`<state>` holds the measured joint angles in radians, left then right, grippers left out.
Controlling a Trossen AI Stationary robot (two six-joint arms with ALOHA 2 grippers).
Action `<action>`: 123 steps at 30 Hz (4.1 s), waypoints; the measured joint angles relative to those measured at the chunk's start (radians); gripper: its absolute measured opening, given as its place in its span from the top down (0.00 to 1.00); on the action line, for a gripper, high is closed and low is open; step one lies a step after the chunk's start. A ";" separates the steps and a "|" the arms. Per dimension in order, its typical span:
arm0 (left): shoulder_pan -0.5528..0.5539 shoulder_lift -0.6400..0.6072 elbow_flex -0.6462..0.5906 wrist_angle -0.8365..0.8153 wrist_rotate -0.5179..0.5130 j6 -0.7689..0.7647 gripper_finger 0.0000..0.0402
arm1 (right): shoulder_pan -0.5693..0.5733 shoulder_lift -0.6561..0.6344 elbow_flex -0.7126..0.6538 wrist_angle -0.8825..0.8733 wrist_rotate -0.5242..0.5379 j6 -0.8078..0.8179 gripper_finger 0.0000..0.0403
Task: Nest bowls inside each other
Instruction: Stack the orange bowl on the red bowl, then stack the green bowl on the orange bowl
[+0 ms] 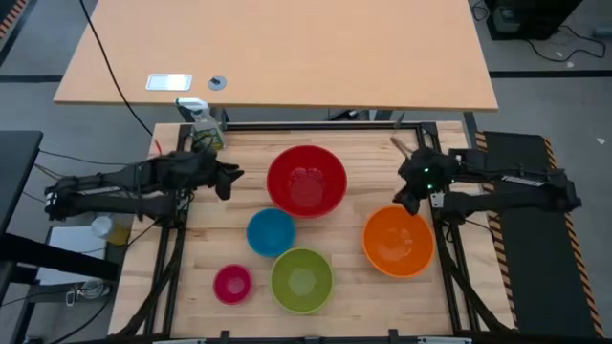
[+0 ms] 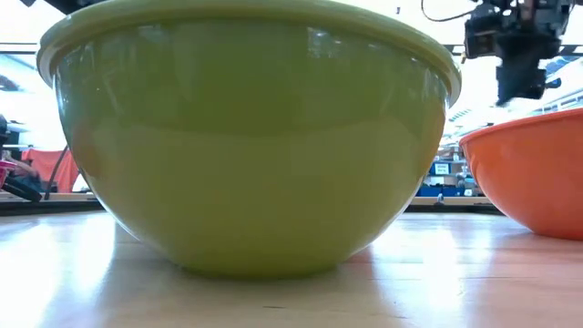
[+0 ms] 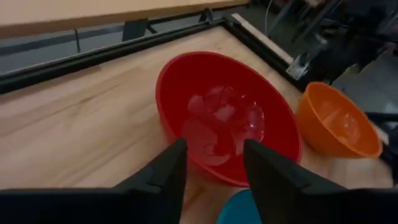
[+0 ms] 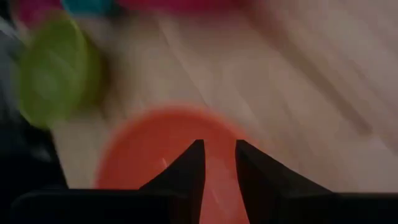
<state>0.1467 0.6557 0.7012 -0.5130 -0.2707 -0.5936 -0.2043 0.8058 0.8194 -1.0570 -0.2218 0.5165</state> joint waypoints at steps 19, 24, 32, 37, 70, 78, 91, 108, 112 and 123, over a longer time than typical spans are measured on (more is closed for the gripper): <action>0.001 0.210 0.139 -0.065 -0.013 0.126 0.48 | 0.074 0.310 0.031 -0.151 0.135 -0.246 0.45; 0.001 0.209 0.139 -0.065 -0.028 0.126 0.48 | 0.074 0.336 -0.026 -0.085 0.140 -0.263 0.44; 0.001 0.209 0.139 -0.065 -0.031 0.110 0.48 | 0.074 0.375 -0.111 -0.032 0.121 -0.225 0.69; 0.001 0.209 0.139 -0.063 -0.031 0.106 0.48 | 0.072 0.379 -0.118 -0.011 0.067 -0.201 0.93; -0.022 0.209 0.288 0.034 -0.005 0.211 0.48 | -0.169 0.982 0.812 0.169 0.141 -0.125 0.95; -0.023 0.208 0.387 -0.076 -0.008 0.216 0.48 | -0.217 1.150 0.876 0.074 0.022 -0.176 0.95; -0.022 0.208 0.400 -0.092 -0.008 0.249 0.48 | -0.204 1.208 0.876 0.053 0.156 -0.181 0.94; -0.022 0.208 0.400 -0.092 -0.008 0.302 0.48 | -0.253 1.203 0.969 -0.120 0.192 -0.251 0.67; -0.022 0.208 0.400 -0.093 -0.008 0.302 0.48 | -0.267 1.202 1.109 -0.273 0.250 -0.297 0.68; -0.022 0.208 0.399 -0.135 -0.008 0.316 0.48 | -0.049 1.199 1.269 -0.292 0.018 -0.336 0.68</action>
<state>0.1249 0.8639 1.1003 -0.6483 -0.2790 -0.2779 -0.2529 2.0045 2.0883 -1.3486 -0.2040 0.1801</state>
